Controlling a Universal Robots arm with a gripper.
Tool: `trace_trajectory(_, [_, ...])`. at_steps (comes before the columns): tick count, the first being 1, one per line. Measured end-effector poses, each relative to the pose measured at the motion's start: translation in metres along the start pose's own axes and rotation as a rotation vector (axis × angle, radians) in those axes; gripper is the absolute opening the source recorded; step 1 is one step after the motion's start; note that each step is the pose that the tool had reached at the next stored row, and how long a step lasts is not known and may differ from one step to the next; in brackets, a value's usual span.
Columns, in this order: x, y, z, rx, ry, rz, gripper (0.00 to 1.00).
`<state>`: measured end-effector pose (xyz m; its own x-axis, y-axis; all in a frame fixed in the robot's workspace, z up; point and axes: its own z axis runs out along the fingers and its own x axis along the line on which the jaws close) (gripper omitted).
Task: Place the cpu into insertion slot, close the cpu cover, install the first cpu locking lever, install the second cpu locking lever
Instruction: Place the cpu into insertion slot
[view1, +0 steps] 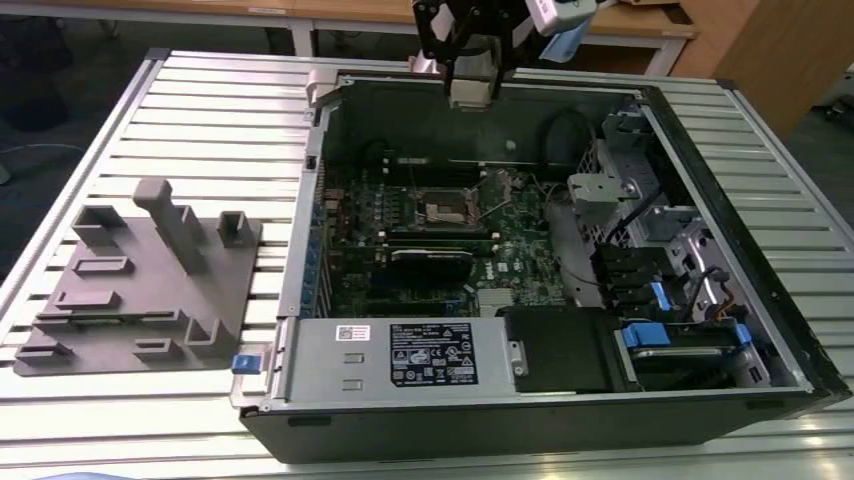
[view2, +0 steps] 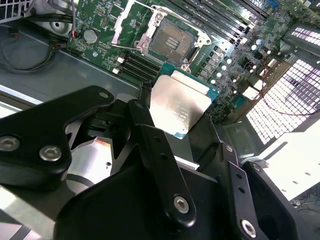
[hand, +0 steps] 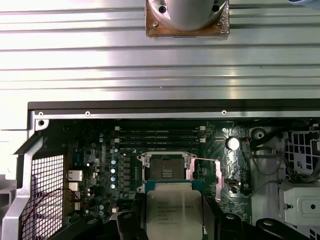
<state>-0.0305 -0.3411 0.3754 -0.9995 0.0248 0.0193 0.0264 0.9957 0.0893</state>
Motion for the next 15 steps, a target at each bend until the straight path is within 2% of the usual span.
trace_trajectory(6, [0.0001, 0.0000, 0.0001, 0.0000, 0.0000, 0.000, 0.54])
trace_trajectory(15, [0.0000, -0.0005, 0.0052, 0.0000, 0.0000, 0.000, 0.54])
